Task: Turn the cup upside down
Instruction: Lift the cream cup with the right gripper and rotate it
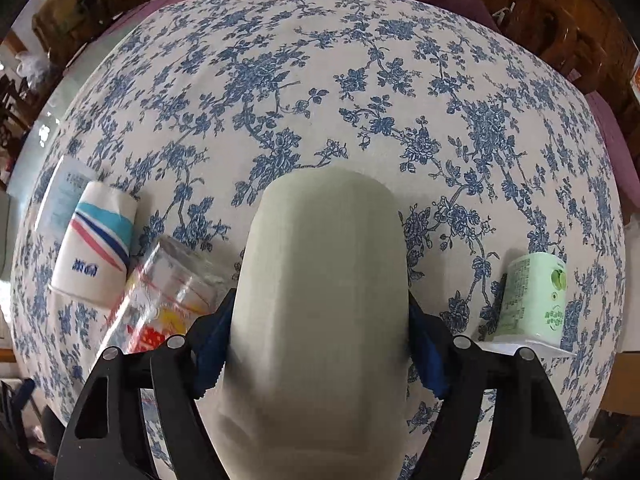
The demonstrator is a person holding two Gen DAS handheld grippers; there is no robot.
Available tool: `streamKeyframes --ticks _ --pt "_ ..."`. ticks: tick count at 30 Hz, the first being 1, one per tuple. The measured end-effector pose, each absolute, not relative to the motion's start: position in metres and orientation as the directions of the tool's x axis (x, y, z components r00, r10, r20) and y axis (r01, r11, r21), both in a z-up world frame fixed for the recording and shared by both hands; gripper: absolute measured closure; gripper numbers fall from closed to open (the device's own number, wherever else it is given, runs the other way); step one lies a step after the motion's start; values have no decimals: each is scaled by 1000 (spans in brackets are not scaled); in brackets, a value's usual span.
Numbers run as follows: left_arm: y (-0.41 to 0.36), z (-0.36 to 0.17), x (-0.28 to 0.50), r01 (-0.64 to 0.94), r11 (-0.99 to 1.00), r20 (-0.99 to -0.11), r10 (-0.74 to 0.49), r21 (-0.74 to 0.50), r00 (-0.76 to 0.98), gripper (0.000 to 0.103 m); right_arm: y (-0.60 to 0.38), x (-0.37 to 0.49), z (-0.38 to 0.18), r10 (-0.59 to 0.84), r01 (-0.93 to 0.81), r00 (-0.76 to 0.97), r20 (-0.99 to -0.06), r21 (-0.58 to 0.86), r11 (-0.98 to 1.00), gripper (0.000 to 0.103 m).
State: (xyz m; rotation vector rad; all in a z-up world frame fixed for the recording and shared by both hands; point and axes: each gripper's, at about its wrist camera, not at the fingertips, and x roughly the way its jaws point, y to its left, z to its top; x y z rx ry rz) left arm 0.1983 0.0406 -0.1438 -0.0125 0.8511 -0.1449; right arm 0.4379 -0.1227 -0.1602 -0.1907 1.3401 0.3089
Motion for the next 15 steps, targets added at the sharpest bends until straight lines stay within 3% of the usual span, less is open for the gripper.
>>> streamKeyframes --ticks 15 --pt "57 -116 163 56 997 -717 -82 -59 693 8 -148 324 -101 274 -384 280 -920 154 910 25"
